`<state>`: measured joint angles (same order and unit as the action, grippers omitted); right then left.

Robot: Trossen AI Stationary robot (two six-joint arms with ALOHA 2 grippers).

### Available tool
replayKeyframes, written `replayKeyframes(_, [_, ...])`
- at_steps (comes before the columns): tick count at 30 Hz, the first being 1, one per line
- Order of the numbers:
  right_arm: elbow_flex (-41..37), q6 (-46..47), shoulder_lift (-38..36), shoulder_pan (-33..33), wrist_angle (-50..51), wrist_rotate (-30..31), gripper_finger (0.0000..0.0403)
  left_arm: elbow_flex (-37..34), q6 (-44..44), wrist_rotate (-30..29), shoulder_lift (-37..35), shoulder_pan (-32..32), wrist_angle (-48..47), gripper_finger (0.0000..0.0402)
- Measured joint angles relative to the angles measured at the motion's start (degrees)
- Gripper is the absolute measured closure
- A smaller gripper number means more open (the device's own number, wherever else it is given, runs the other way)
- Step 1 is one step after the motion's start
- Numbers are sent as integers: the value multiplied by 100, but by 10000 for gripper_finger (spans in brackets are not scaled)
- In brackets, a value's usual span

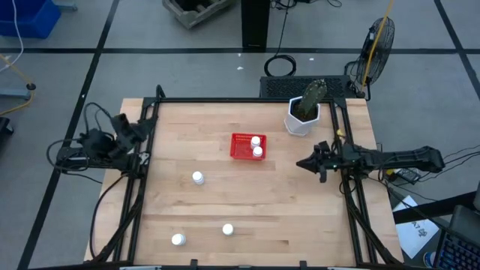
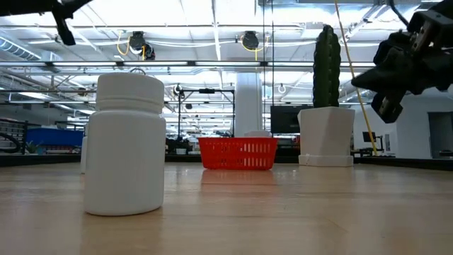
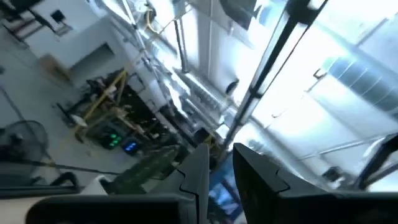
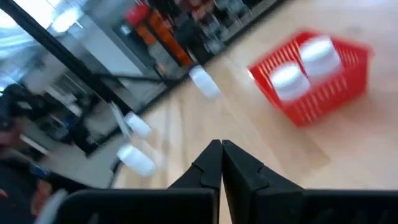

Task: Pick and place pill bottles into a basket
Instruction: Put the white medicine bottle into the red basket

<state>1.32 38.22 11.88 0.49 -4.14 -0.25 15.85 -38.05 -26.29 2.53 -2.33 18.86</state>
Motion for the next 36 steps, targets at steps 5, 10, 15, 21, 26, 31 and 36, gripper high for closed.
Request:
replayKeyframes(5, [-9, -5, 20, 0, 81, 15, 399, 31, 298, -492, 294, 75, 692, 325])
replayKeyframes(10, [-11, 6, 22, 0, 49, 13, 399, 663, 363, 206, 1464, 23, 615, 325])
replayKeyframes(15, [-15, 7, 20, 0, 63, 15, 399, 2387, 622, 792, 3115, -28, -1330, 296])
replayKeyframes(21, [-20, 8, 20, 0, 69, 15, 399, 4970, 501, 1019, 4736, -26, -5376, 203])
replayKeyframes(26, [-20, 8, 20, 0, 67, 17, 399, 6475, 444, 1286, 5942, -136, -7918, 125])
replayKeyframes(31, [-21, 8, 20, 0, 68, 17, 399, 6750, 200, 1382, 6813, -258, -9160, 73])
replayKeyframes(36, [-22, 8, 20, 0, 69, 17, 399, 6704, -149, 1823, 7384, -254, -9188, 70])
